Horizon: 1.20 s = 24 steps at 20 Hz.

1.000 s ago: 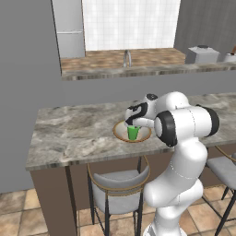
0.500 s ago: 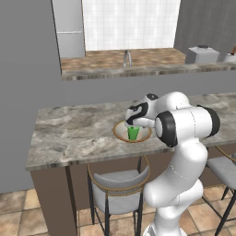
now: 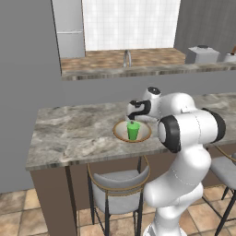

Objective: Place the cup inside the bowl on the dining table and move the bowl to any counter.

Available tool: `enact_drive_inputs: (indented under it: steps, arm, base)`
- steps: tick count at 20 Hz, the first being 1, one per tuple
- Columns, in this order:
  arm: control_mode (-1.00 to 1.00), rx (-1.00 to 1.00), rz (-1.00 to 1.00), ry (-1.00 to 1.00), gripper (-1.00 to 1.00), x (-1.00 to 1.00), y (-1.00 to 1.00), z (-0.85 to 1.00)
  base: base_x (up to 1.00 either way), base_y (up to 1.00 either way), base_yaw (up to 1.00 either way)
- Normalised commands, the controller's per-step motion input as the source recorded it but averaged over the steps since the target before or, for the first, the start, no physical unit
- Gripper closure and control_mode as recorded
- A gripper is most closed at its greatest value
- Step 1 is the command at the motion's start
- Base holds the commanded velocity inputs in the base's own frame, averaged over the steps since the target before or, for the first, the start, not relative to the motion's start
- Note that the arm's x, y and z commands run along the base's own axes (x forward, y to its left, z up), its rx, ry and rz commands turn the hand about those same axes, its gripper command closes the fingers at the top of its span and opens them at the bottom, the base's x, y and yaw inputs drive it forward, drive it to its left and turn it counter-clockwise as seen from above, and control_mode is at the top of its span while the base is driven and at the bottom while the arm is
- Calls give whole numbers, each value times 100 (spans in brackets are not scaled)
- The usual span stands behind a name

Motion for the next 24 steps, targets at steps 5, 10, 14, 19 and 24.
enact_drive_inputs:
  steps: [5, 10, 14, 19, 24]
  arm:
    - [-100, 0, 0, 0, -100, 0, 0, 53]
    - [-100, 0, -2, 3, -100, 0, -14, 35]
    - [-100, 0, -5, 10, -100, 0, -38, 9]
    - [-100, 0, -7, 14, -100, 0, -43, 0]
    - [-100, 0, -3, 10, -100, 0, -30, -6]
  base:
    - [0, 0, 0]
    - [0, 0, 0]
    - [0, 0, 0]
    - [0, 0, 0]
    - [0, 0, 0]
